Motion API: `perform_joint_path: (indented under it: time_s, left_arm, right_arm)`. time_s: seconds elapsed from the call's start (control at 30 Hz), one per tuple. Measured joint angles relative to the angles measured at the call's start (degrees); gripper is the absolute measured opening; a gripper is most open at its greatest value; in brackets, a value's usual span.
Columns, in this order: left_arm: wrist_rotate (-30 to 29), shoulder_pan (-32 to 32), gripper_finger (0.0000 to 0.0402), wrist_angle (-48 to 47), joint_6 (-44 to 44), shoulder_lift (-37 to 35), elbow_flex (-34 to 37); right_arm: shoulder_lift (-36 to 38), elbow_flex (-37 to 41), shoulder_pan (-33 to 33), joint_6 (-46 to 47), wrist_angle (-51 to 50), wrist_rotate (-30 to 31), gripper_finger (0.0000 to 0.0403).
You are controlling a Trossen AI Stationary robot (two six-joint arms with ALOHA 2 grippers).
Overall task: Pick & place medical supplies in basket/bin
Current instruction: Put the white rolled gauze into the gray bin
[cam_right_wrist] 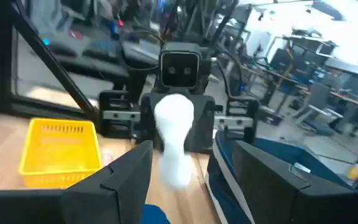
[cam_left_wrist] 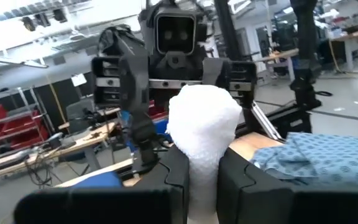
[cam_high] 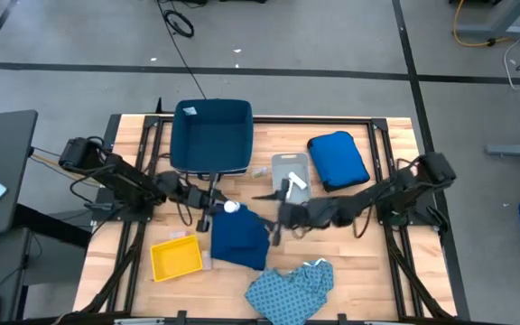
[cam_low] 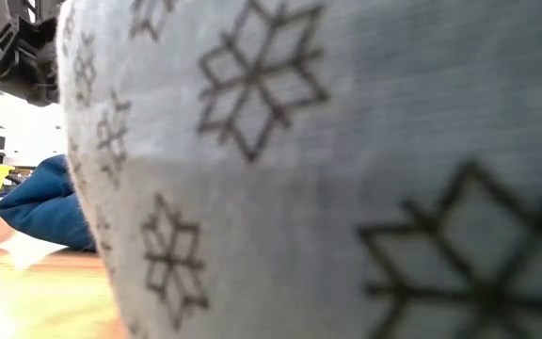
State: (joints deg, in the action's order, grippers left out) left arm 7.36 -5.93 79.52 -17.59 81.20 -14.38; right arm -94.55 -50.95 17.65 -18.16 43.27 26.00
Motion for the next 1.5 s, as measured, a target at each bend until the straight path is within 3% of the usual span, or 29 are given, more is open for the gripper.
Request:
perform_joint_path:
  time_s: [0.2,0.4,0.57,0.7,1.23,1.37,1.5]
  left_arm:
    - [4.2,7.04,0.004,-0.03,3.54,0.16,-1.2]
    - [7.71,12.41,0.004,-10.84,6.27,3.19,-9.27]
    - [9.27,14.77,0.004,-11.98,6.54,7.19,-14.05]
    - [12.13,16.11,0.004,-11.68,8.39,10.07,-16.33]
    - [16.96,16.0,0.004,-10.35,11.96,19.5,-23.67]
    - [17.08,16.02,0.004,-10.05,12.21,19.53,-23.77]
    - [17.09,16.02,0.004,-10.08,12.22,19.53,-23.77]
  right_arm:
    - [7.19,10.91,-7.79,7.79,12.62,-14.99,0.0231]
    - [7.32,12.03,-13.3,11.27,11.86,-21.53,0.0231]
    - [7.24,12.01,-13.44,10.1,9.97,-21.2,0.0231]
    - [7.24,12.03,-13.36,9.2,5.71,-16.88,0.0231]
    - [7.22,12.03,-13.54,10.46,1.45,-11.52,0.0228]
    - [7.22,12.03,-13.23,10.37,0.52,-9.48,0.0196]
    - [7.22,12.01,-13.16,10.42,-0.47,-9.53,0.0122]
